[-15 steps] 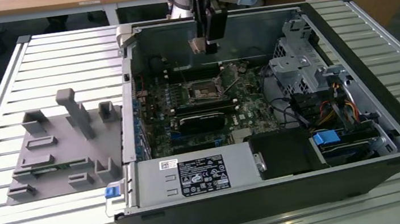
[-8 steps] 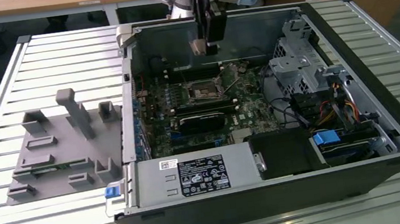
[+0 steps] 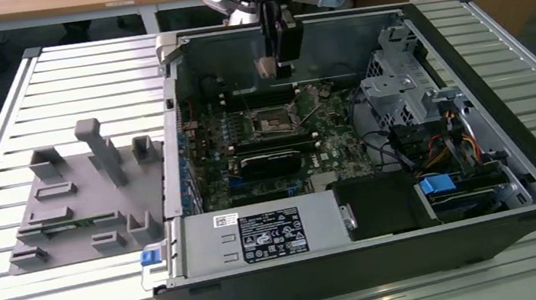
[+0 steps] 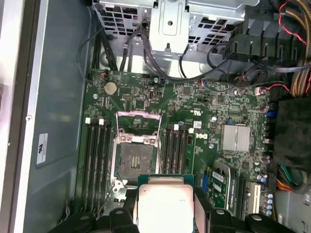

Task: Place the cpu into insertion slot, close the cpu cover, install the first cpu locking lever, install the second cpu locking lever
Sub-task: 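Place the cpu into insertion slot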

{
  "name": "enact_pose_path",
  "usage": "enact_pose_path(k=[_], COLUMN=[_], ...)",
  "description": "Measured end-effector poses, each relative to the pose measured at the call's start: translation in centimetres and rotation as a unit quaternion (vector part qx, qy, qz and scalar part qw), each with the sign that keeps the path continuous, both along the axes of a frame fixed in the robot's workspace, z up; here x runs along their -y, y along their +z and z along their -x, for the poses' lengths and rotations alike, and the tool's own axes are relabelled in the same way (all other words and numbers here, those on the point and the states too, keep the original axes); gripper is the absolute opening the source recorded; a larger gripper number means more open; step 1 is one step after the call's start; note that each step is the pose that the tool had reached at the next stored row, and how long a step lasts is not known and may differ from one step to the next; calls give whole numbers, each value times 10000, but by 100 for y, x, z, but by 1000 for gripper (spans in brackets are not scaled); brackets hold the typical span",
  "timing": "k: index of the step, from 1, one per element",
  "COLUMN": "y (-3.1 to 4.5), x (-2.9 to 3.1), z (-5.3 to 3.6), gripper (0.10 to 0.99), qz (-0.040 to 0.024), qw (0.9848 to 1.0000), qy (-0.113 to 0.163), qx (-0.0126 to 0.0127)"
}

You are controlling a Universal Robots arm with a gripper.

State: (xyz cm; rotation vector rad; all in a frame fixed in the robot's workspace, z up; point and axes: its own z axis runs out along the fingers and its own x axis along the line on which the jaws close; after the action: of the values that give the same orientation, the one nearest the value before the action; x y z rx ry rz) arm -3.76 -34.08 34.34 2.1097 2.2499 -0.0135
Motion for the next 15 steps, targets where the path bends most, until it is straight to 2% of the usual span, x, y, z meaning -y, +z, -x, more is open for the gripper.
enact_pose_path(k=[15], y=[-105], x=[-33], z=[0], gripper=[541], qz=[0], qw=[10000], qy=[0], qx=[0])
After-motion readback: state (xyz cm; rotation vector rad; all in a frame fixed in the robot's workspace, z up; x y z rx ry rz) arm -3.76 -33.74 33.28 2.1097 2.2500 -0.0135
